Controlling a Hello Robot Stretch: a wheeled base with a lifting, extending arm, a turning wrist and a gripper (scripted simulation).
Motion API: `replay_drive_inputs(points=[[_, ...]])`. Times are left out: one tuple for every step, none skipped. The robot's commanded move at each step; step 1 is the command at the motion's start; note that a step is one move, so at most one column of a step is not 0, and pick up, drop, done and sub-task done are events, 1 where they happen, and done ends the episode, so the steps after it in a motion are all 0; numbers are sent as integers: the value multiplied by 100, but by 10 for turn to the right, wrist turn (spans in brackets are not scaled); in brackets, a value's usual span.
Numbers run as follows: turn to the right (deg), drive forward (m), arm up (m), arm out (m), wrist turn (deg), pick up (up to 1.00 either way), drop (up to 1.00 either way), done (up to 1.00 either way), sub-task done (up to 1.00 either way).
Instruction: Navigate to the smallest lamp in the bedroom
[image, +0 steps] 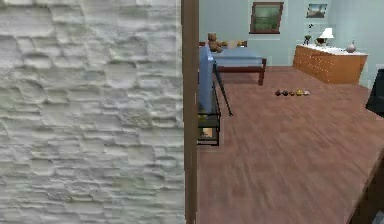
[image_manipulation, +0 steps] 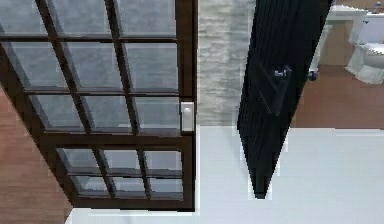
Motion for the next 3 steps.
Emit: replay_drive_inputs(points=[[360,0,0,0,0,0,0,0,0],[0,30,0,0,0,0,0,0,0],[-120,0,0,0,0,0,0,0,0]])
